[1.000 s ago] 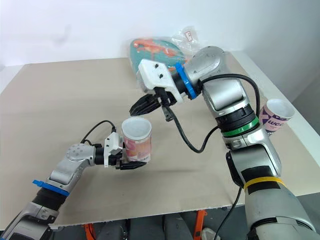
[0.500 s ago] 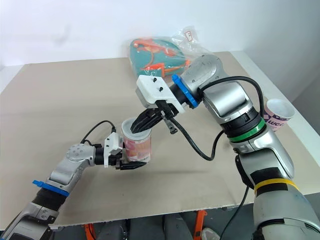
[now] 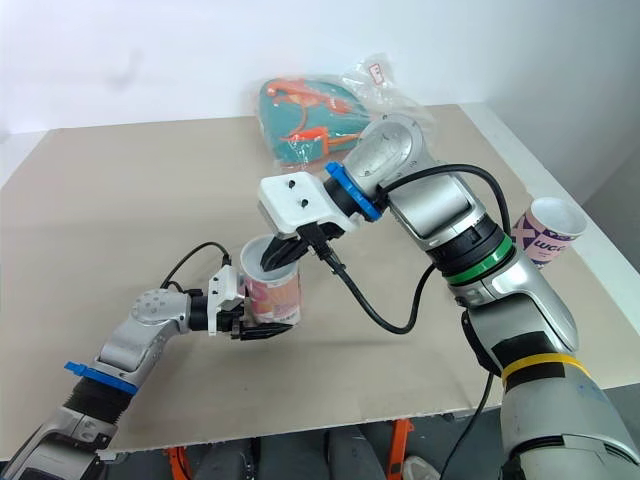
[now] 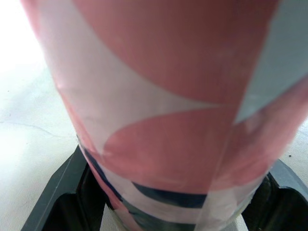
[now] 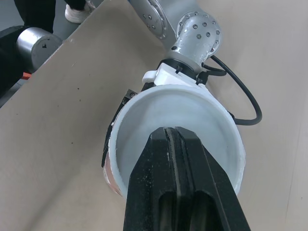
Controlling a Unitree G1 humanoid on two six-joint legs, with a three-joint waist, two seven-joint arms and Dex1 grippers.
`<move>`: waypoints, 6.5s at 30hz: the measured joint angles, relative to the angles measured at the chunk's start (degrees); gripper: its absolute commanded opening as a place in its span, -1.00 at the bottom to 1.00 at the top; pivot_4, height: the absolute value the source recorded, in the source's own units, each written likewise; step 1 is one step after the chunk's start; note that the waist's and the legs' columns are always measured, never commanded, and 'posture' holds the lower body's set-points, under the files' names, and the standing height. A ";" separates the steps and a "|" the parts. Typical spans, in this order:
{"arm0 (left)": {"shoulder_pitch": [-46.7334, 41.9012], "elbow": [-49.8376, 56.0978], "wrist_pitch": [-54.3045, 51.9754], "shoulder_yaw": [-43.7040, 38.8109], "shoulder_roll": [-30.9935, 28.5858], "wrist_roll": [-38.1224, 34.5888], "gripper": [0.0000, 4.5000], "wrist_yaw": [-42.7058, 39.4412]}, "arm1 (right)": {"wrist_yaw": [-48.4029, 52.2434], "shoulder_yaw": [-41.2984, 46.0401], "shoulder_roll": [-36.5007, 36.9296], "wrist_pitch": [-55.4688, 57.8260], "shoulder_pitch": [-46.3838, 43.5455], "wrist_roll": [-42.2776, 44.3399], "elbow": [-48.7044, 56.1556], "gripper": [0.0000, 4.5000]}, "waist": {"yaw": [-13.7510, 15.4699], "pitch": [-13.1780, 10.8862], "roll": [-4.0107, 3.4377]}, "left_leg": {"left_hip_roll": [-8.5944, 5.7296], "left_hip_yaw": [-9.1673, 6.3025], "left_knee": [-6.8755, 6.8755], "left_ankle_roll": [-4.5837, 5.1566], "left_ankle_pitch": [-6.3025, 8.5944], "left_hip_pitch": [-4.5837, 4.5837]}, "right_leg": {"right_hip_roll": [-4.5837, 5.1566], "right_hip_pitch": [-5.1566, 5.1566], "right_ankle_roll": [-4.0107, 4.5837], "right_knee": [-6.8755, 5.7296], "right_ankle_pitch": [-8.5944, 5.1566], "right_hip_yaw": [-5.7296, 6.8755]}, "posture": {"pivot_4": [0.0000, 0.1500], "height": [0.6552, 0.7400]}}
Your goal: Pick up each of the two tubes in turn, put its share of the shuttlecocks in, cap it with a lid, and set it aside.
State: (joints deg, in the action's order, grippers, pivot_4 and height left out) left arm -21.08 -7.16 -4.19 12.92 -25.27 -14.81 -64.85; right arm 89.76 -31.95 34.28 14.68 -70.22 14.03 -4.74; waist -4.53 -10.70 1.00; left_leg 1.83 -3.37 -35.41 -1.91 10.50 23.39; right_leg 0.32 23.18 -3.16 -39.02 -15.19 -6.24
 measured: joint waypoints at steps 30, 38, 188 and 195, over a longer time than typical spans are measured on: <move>0.78 1.00 -0.84 0.18 0.14 0.08 0.37 0.44 | -1.11 10.82 5.15 9.88 4.22 5.71 1.27 -0.97 | 0.22 0.85 0.14 | -0.03 -0.04 0.07 -0.14 0.18 0.13 | 0.03 0.06 0.04 0.04 -0.23 -0.01 | 1.00 0.97; -0.74 0.30 -4.59 0.31 1.86 -1.78 0.37 0.21 | -14.32 23.62 11.26 19.90 16.67 7.72 13.11 0.61 | 1.13 0.70 0.18 | -0.11 -0.08 0.03 -0.17 0.21 0.33 | 0.10 0.11 -0.11 0.16 -0.30 0.02 | 1.00 0.97; -8.21 14.78 -21.33 -10.44 4.57 -21.23 1.00 7.75 | -58.74 52.33 -0.55 23.02 56.55 14.31 7.36 0.98 | 1.77 0.34 0.42 | -0.08 0.02 -0.51 -0.07 0.16 0.76 | 0.02 0.03 -0.44 0.75 0.46 -0.15 | 1.00 0.97; -8.51 13.76 -21.33 -10.66 4.66 -21.53 1.00 7.72 | -56.31 52.38 2.31 23.55 61.82 14.54 9.42 0.98 | 1.79 0.34 0.42 | -0.09 0.02 -0.49 -0.06 0.17 0.78 | 0.03 0.04 -0.46 0.77 0.43 -0.15 | 1.00 0.97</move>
State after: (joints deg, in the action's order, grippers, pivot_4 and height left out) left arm -29.59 6.60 -25.52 2.25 -20.61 -36.33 -57.13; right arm 33.45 20.43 36.59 38.23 -8.40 28.57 4.69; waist -2.74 -10.36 1.41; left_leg 1.74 -3.36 -35.90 -1.98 10.67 24.17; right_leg 0.35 23.22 -3.62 -38.24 -14.76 -6.39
